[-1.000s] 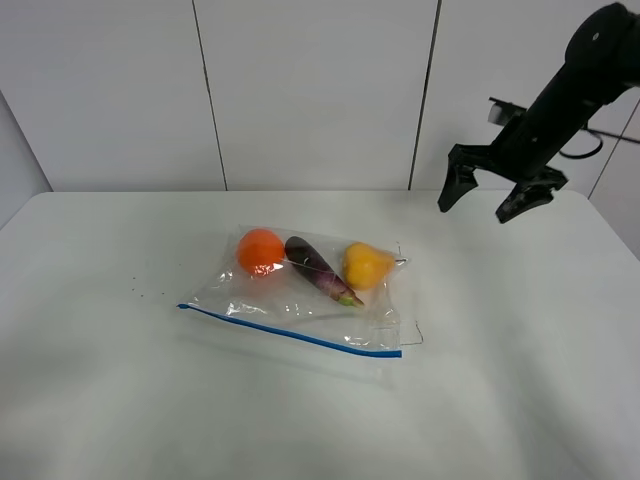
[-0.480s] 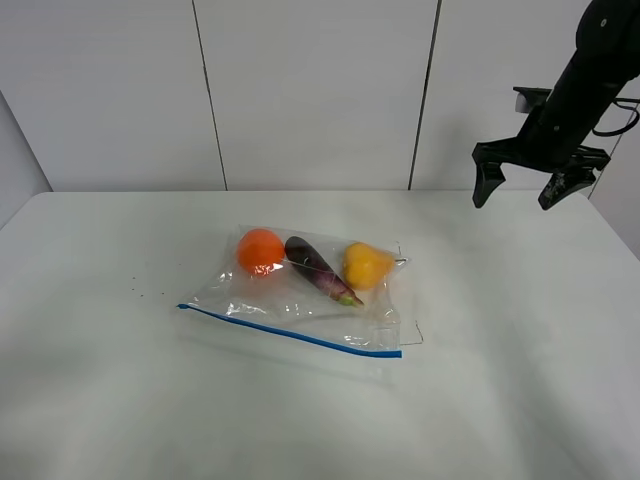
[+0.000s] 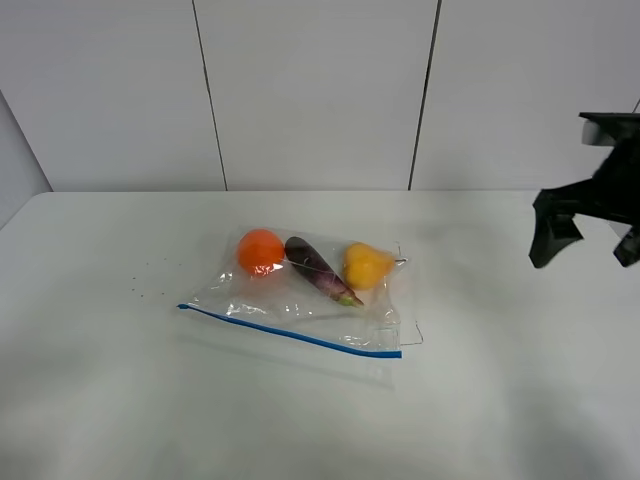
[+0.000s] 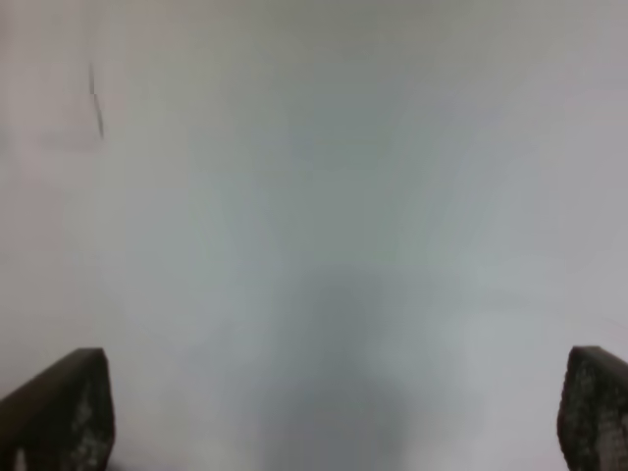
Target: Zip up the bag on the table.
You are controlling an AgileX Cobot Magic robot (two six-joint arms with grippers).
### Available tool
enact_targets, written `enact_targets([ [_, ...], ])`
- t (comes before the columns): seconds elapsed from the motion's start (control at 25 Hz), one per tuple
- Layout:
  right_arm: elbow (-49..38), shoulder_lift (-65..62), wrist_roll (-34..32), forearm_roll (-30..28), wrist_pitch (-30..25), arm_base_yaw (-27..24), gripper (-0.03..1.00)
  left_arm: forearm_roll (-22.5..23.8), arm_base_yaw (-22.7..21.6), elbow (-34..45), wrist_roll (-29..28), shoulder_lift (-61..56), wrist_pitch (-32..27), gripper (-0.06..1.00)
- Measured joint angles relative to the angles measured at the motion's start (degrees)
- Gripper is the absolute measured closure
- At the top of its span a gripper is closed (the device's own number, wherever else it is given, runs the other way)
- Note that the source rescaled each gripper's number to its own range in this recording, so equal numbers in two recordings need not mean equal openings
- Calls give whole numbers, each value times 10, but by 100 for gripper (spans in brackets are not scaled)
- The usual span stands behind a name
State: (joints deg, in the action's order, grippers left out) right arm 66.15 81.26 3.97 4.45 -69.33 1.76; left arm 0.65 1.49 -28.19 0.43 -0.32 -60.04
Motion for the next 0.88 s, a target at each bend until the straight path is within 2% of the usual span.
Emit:
enact_targets([
  [0.24,-170,-206,0,0,3,0,-3,0,0,0,0,0,0,-5],
  [0.48,-296,-423,0,-1,71,0,-3,0,0,0,0,0,0,-5],
  [0.68,-363,-587,0,0,88,0,-3,0,0,0,0,0,0,-5],
  [0.88,-376,-679,0,6,101,0,-3,0,0,0,0,0,0,-5],
])
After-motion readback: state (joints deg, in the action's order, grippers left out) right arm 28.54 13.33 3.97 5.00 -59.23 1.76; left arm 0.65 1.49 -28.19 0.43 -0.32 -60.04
